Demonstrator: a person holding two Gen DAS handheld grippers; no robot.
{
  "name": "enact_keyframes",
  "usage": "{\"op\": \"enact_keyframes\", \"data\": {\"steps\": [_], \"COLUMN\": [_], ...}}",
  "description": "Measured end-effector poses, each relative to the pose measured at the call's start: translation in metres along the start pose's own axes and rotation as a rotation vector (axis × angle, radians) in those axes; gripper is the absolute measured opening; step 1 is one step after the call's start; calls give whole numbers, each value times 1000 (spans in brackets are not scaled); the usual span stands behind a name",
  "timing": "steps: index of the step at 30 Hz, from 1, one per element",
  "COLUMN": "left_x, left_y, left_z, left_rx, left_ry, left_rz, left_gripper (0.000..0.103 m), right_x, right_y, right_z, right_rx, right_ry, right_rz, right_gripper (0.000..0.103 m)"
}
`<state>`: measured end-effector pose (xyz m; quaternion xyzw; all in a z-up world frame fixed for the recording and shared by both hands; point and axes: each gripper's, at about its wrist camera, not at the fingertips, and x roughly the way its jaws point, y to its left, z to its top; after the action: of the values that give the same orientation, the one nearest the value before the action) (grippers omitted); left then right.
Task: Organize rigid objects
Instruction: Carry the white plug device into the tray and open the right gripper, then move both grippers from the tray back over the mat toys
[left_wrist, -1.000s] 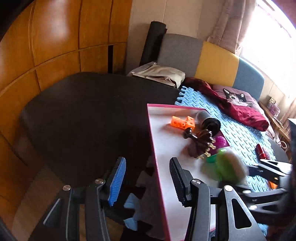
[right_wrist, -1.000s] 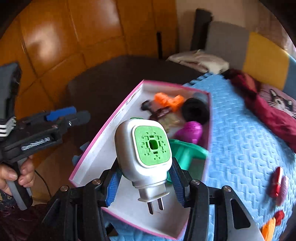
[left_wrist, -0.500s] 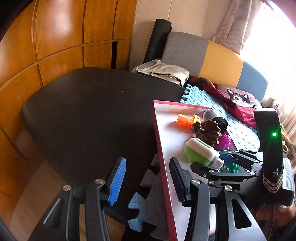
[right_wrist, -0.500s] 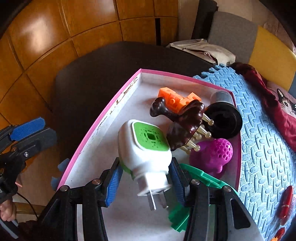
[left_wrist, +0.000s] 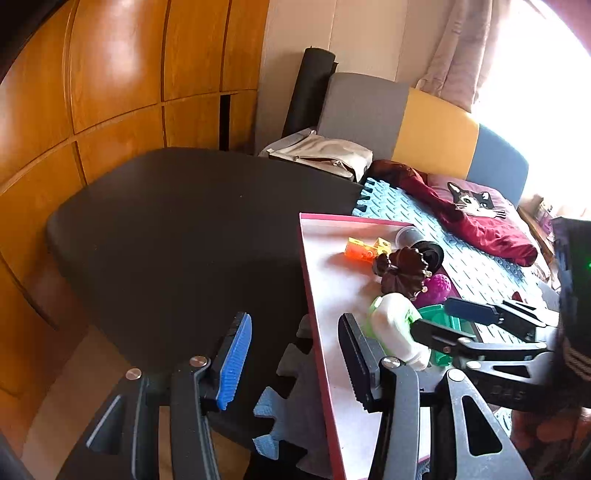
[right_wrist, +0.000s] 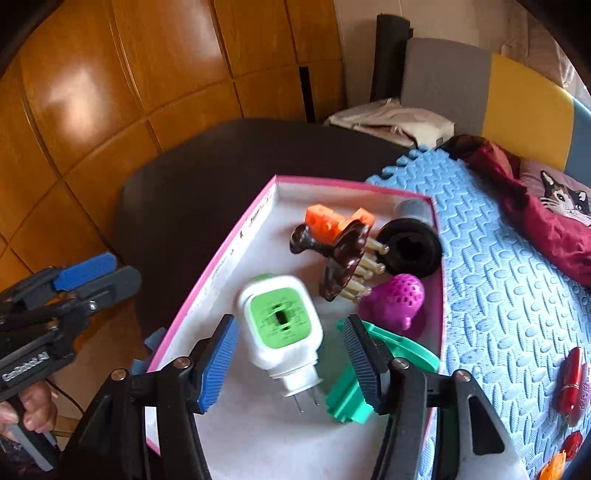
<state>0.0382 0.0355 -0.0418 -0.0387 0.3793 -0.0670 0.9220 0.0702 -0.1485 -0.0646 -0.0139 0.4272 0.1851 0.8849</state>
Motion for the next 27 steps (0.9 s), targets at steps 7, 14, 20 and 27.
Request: {"op": "enact_keyframes", "data": {"steps": [7, 14, 20, 27], "left_x": [-3, -6, -7, -8], "left_y": [-6, -15, -30, -53], "left_z": [-1, 1, 2, 3], "left_rx": [24, 51, 94, 153], "left_ry": [-2, -11, -17, -25], "left_rz": [5, 5, -13, -36], "left_gripper": [50, 50, 51, 51], "right_x": [-31, -65, -83, -115], "right_y": [-12, -46, -98, -172], "right_z": [-5, -13, -31, -63], "right_rx": [14, 41, 89, 216], "right_ry": [-66, -120, -96, -118], "right_rz": [-53, -123, -256, -478], "right_gripper": [63, 63, 63, 63]}}
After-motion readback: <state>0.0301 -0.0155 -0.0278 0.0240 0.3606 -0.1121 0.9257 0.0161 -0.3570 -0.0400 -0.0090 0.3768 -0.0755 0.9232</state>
